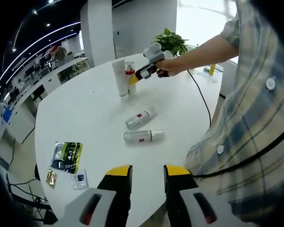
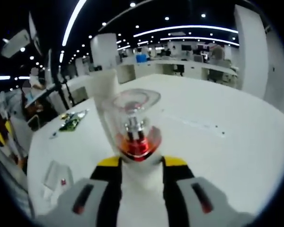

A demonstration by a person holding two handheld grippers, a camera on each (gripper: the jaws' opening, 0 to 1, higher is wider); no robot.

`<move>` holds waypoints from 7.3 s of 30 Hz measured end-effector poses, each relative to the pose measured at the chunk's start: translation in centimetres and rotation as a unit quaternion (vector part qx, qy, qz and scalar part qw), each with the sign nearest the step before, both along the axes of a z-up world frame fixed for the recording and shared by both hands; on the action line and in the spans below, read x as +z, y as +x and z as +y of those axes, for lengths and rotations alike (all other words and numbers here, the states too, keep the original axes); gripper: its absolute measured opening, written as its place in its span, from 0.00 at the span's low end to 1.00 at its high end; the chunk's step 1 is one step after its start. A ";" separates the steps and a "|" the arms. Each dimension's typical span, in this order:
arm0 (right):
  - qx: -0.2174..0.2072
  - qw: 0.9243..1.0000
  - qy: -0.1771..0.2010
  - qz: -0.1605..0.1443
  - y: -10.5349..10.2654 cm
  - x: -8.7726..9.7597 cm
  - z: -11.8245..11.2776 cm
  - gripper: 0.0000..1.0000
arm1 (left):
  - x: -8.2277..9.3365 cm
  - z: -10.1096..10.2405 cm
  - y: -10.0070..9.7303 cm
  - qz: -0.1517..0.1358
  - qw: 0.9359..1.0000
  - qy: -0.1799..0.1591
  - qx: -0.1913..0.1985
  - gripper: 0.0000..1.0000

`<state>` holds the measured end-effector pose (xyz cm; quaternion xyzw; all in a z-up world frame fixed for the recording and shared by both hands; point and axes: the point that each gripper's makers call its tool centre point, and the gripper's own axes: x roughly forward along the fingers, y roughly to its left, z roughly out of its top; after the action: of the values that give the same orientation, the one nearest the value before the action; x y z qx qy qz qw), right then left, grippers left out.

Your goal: Arrange the skincare products in the storage area until every visible bottle or jar stands upright without overlapping.

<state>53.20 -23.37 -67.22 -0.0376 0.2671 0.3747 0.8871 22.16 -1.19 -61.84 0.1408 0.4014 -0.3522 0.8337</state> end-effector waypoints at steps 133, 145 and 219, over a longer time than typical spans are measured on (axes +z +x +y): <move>0.505 0.801 -0.241 -0.212 -26.0 11.7 13.9 0.29 | 6.5 -7.1 2.6 0.240 0.868 -0.434 -0.013 0.20; 0.290 0.957 0.015 0.024 -24.0 13.1 13.6 0.42 | 8.3 -4.8 5.5 0.211 0.816 -0.534 0.062 0.21; 0.097 0.975 0.152 0.127 -23.8 12.8 18.5 0.22 | 3.7 -6.3 6.0 0.036 0.941 -0.335 0.018 0.21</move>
<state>29.44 -4.87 -54.44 0.1201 0.3127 0.4967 0.8007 28.16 -7.44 -58.13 -0.1666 0.2923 -0.4558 0.8241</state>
